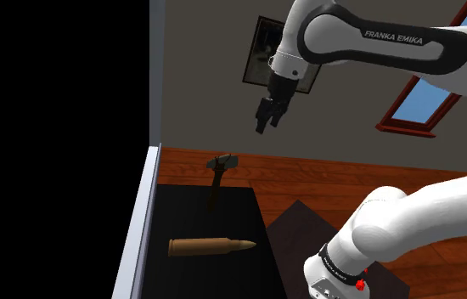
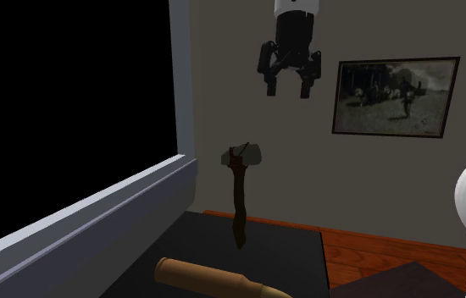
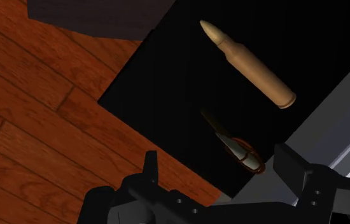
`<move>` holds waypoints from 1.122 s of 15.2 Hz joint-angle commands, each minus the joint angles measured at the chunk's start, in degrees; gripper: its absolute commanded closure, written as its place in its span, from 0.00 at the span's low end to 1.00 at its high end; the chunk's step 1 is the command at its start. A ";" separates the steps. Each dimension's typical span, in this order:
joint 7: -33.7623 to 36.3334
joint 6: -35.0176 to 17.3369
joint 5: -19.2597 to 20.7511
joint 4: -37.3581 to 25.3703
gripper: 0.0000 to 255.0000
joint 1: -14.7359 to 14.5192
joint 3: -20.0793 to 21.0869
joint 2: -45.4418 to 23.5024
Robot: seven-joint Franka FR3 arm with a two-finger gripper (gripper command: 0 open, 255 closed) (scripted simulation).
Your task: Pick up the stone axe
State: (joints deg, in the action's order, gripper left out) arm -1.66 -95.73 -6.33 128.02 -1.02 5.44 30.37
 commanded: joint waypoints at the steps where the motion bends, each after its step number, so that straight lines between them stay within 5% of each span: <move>1: 0.82 -0.49 -0.38 -1.92 0.00 -0.57 1.27 -5.17; 10: 4.99 1.02 -0.67 -14.28 0.00 -3.39 6.10 -28.12; 17: 4.99 -3.25 -0.51 -11.87 0.00 -3.72 6.41 -30.77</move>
State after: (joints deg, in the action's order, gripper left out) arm 3.33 -98.16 -6.85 115.59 -4.70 11.81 -0.12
